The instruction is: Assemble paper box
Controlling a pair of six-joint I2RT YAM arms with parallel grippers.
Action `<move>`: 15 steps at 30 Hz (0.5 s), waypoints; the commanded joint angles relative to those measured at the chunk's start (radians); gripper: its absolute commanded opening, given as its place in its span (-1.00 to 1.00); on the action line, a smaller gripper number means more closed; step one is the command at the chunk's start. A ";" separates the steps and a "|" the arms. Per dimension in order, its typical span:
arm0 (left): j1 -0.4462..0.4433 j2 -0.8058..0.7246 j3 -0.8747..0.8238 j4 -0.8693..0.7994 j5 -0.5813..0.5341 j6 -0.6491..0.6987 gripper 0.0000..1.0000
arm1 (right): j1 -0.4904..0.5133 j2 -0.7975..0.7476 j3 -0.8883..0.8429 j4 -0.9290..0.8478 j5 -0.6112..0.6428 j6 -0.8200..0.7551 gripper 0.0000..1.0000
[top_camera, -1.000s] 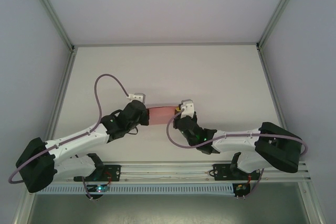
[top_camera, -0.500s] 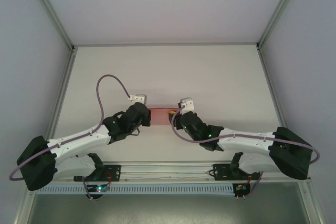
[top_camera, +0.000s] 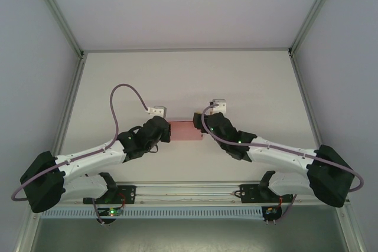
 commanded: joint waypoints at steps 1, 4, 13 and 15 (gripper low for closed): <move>-0.024 0.023 -0.063 -0.141 0.049 0.011 -1.00 | -0.014 0.036 0.026 -0.127 -0.010 0.109 0.19; -0.024 0.019 -0.056 -0.150 0.050 0.029 -1.00 | -0.023 0.056 -0.002 -0.184 -0.026 0.188 -0.01; -0.025 0.027 -0.053 -0.132 0.062 0.030 -0.94 | -0.012 0.117 -0.118 -0.109 -0.109 0.277 -0.24; -0.026 0.019 -0.050 -0.145 0.061 0.029 -0.89 | -0.002 0.137 -0.127 -0.107 -0.103 0.291 -0.25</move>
